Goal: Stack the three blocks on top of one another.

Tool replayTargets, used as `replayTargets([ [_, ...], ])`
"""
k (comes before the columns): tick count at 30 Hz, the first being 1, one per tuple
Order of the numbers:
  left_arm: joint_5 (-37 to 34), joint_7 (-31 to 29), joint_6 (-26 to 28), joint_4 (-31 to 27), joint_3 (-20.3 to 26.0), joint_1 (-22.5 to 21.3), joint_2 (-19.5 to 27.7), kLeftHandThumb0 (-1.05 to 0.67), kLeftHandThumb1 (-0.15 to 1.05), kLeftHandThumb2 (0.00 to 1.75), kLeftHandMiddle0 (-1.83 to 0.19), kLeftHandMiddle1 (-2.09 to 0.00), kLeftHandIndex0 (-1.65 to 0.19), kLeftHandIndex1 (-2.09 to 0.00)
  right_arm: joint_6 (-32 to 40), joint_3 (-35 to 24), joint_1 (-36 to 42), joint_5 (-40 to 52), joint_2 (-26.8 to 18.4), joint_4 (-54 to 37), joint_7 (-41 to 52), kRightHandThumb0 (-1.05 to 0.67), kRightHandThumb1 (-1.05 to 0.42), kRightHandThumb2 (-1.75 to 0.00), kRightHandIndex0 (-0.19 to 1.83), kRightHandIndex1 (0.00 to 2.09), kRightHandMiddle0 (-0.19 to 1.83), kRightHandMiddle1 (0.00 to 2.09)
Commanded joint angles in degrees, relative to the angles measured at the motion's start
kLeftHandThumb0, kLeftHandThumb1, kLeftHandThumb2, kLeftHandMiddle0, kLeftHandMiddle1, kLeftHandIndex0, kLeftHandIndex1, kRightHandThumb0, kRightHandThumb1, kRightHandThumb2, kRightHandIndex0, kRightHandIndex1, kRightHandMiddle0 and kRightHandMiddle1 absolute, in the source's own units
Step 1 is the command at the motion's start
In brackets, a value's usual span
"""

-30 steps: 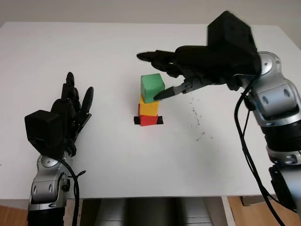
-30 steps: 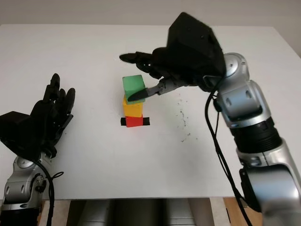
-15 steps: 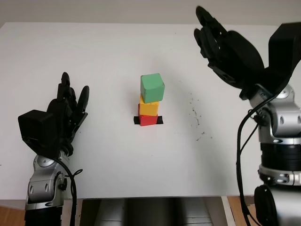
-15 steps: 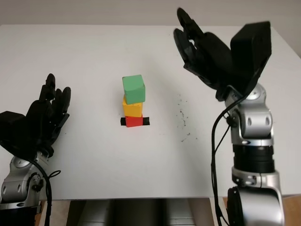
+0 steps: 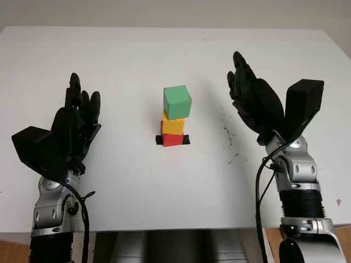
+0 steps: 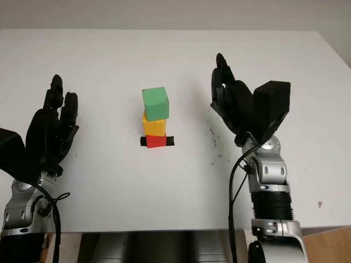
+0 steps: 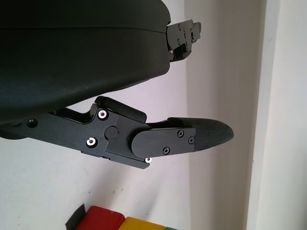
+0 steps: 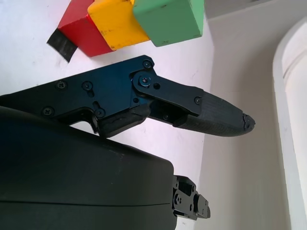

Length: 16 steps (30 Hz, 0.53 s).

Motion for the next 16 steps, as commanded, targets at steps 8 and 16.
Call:
replayTargets([
  [8, -0.5, -1.1, -1.9, 0.6, 0.0, -0.3, 0.3, -0.71, 1.05, 0.47, 0.19, 0.00, 0.18, -0.03, -7.4, 0.4, 0.5, 0.1, 3.0, 2.7, -2.6, -0.83, -1.05, -0.80, -0.19, 0.00, -0.19, 0.00],
  [16, -0.9, -1.5, -2.9, 0.5, 0.2, 1.0, -0.2, -0.68, 1.05, 0.49, 0.19, 0.00, 0.18, -0.04, -12.4, 1.3, 1.0, -1.2, 2.7, 4.3, -2.6, -0.88, -1.05, -0.80, -0.19, 0.00, -0.19, 0.00],
])
